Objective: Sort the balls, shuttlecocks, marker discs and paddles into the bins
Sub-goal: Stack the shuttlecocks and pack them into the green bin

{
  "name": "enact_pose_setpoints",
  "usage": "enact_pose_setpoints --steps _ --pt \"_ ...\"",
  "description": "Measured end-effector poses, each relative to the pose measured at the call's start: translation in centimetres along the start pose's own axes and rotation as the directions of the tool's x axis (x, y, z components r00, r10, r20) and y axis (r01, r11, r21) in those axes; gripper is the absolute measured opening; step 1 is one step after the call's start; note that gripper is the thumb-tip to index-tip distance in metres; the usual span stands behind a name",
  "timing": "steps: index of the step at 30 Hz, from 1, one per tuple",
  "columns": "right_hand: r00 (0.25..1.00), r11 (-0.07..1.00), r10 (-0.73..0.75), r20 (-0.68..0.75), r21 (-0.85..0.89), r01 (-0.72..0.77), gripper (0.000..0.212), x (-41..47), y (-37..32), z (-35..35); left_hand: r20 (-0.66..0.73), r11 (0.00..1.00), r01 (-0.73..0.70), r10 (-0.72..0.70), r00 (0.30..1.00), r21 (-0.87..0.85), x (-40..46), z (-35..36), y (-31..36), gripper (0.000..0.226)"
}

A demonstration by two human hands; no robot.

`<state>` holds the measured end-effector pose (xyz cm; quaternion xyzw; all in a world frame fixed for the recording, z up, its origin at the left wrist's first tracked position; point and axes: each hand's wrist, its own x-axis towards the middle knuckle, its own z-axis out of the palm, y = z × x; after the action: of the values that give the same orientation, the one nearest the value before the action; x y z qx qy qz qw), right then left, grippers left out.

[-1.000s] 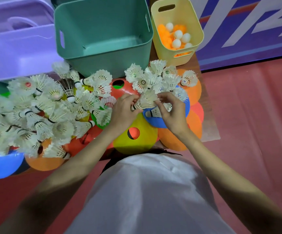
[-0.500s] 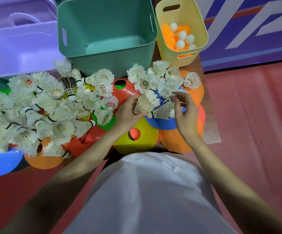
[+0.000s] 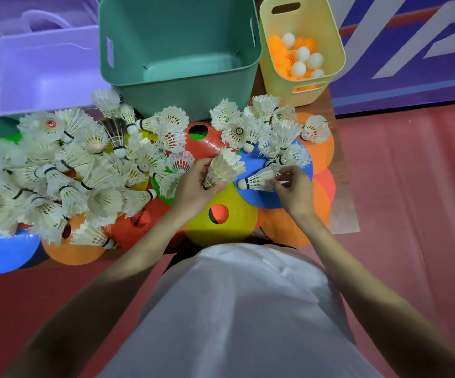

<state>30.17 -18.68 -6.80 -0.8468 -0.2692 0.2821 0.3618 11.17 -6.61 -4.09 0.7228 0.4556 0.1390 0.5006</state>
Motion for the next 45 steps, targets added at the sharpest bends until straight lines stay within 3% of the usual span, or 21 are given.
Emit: enact_pose_setpoints --steps 10,14,19,23,28,36,45 --pt "1.0 0.997 0.013 -0.006 0.08 -0.012 0.016 0.2 -0.2 -0.2 -0.024 0.996 -0.034 0.036 0.999 0.085 -0.4 -0.5 -0.2 0.054" --pt "0.999 0.973 0.035 0.001 0.227 -0.035 0.013 -0.4 -0.3 -1.0 -0.032 0.992 -0.052 0.056 0.998 0.114 -0.5 -0.5 -0.2 0.053" --pt "0.988 0.86 0.147 0.058 0.485 -0.156 0.016 -0.8 -1.8 -1.9 -0.051 0.98 -0.076 0.086 0.995 0.185 -0.6 -0.6 -0.5 0.05" --pt "0.985 0.82 0.158 0.073 0.547 -0.172 0.02 -0.7 -2.5 -2.0 -0.1 0.954 -0.11 0.143 0.985 0.279 -0.8 -0.9 -0.5 0.046" --pt "0.998 0.9 0.055 -0.013 0.434 -0.044 0.024 -0.8 -2.9 -1.3 -0.139 0.947 -0.087 0.136 0.981 0.31 -1.0 -1.2 -1.0 0.051" --pt "0.991 0.853 -0.097 -0.09 0.505 0.129 0.029 -0.8 -5.7 -1.7 -0.171 0.965 -0.027 0.074 0.983 0.261 -1.3 -1.4 -1.7 0.055" --pt "0.947 0.868 -0.277 0.166 0.466 0.172 0.025 -1.6 -6.4 -0.4 -0.057 0.995 -0.058 0.062 0.996 0.079 -1.3 -0.3 -0.4 0.053"
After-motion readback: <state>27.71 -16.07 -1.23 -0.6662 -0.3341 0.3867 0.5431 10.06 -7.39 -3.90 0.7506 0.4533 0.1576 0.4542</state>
